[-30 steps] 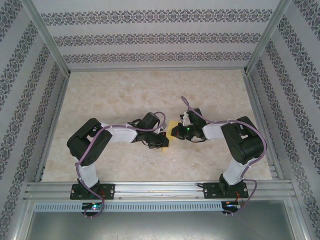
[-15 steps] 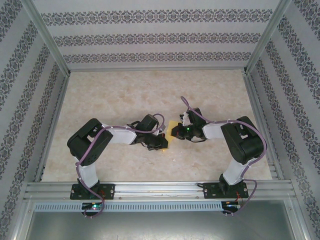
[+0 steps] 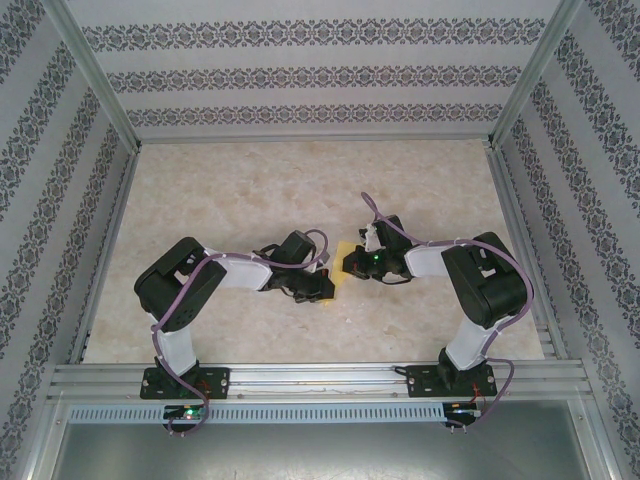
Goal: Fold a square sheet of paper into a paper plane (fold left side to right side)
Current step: Fold the wing for the fifth time at the center of the table.
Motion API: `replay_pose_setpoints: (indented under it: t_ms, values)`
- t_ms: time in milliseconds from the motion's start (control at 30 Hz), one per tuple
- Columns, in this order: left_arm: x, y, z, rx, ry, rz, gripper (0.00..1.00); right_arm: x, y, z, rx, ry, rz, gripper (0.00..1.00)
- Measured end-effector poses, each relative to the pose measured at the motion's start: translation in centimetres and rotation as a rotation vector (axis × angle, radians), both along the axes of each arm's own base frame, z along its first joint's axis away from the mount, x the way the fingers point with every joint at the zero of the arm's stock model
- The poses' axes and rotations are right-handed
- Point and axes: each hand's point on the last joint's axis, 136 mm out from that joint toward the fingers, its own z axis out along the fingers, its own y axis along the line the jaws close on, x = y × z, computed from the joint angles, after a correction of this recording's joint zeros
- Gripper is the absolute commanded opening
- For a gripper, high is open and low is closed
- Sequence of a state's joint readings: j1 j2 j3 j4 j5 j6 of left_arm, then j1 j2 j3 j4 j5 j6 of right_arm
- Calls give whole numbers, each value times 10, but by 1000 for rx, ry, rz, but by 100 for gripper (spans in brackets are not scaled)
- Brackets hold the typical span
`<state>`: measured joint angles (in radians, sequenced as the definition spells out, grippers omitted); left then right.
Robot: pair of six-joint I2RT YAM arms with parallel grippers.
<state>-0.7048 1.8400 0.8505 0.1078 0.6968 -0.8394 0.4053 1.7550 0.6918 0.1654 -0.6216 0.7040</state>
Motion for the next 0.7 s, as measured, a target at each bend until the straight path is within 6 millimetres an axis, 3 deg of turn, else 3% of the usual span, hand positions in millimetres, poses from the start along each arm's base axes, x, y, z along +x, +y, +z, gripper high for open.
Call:
replay_pose_setpoints:
  t_ms: [233,700]
  values:
    - [-4,3,-2,1,-4,0,3,0,0,0,-3,4,2,0]
    - [-30,28,4,71,16,13,2,0,0,0,-9,10,6,0]
